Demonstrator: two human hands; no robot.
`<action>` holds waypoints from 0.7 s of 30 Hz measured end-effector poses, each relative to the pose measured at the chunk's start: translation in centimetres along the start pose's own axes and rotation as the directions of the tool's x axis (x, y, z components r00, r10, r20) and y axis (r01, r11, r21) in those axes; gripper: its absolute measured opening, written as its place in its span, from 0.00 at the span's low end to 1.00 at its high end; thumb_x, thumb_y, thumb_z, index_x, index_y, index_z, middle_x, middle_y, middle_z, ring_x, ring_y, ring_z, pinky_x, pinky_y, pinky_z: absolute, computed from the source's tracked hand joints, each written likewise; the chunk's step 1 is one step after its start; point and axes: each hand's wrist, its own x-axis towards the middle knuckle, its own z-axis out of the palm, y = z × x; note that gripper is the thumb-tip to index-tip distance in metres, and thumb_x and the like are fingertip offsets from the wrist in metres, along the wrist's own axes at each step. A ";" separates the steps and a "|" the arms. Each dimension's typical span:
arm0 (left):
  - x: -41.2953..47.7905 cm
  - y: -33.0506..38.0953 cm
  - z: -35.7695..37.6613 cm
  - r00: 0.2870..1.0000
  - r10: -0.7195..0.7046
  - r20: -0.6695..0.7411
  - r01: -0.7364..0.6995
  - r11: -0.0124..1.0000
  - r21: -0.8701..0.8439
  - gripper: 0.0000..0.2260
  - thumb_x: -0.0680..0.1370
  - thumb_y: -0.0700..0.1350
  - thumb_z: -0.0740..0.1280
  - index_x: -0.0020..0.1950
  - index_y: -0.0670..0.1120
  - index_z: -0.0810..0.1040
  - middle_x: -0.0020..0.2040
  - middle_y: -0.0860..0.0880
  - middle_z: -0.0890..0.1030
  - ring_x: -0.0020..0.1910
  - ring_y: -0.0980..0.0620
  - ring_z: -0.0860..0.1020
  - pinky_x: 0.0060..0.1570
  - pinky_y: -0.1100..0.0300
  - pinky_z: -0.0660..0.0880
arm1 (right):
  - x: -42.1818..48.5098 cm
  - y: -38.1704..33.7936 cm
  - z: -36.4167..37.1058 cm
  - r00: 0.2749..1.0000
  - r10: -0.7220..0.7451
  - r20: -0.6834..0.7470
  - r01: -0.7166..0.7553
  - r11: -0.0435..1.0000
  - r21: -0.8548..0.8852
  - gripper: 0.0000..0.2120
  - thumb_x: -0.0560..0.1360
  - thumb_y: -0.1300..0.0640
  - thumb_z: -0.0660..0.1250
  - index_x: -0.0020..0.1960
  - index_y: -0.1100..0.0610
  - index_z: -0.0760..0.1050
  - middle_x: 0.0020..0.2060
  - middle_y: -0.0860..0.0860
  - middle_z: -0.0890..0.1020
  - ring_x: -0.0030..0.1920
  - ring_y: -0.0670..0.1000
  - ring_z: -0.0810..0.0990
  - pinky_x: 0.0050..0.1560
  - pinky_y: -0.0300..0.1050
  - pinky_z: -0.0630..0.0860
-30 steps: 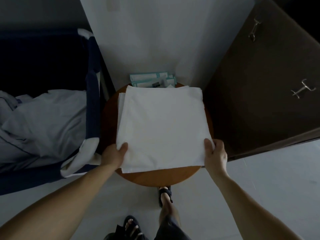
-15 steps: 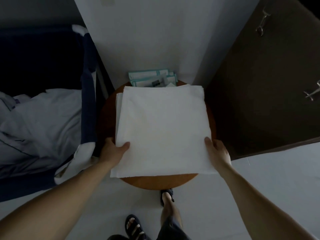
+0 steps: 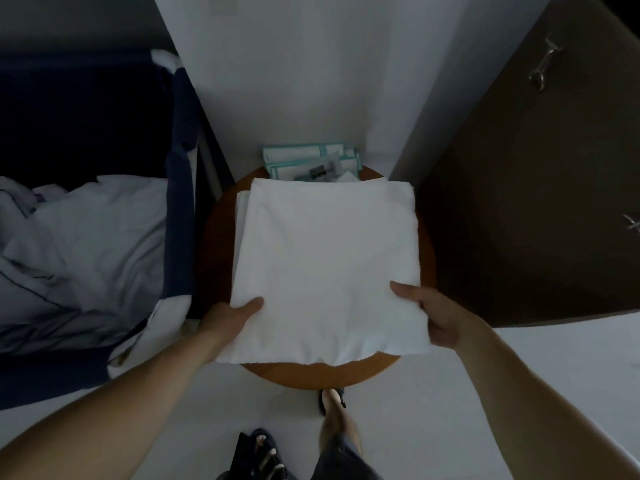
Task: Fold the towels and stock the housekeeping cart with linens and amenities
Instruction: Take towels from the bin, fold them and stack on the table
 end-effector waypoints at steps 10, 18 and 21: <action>-1.2 -0.4 -1.9 0.969 -0.170 0.178 0.215 0.936 -0.278 0.33 0.68 0.72 0.67 0.61 0.48 0.77 0.54 0.41 0.81 0.48 0.41 0.80 0.35 0.55 0.77 | -0.3 -2.9 1.1 0.952 -0.284 -0.115 0.304 0.920 0.246 0.09 0.81 0.67 0.59 0.47 0.56 0.73 0.34 0.50 0.84 0.33 0.44 0.84 0.35 0.38 0.81; -1.9 -1.1 -1.5 0.949 -0.165 0.269 0.268 0.871 -0.411 0.35 0.69 0.72 0.66 0.65 0.48 0.74 0.56 0.39 0.81 0.48 0.41 0.80 0.38 0.50 0.80 | -0.6 -2.1 0.9 0.942 -0.285 -0.177 0.264 0.955 -0.135 0.21 0.81 0.66 0.62 0.72 0.69 0.65 0.59 0.63 0.81 0.60 0.59 0.80 0.66 0.49 0.71; -1.6 -0.8 -1.7 0.953 -0.154 0.261 0.271 0.821 -0.502 0.34 0.70 0.68 0.70 0.69 0.50 0.73 0.59 0.41 0.80 0.55 0.39 0.80 0.49 0.42 0.81 | -1.3 -2.3 0.9 0.914 -0.342 -0.218 0.337 0.939 -0.063 0.17 0.77 0.68 0.67 0.66 0.67 0.72 0.52 0.61 0.83 0.53 0.58 0.83 0.63 0.52 0.73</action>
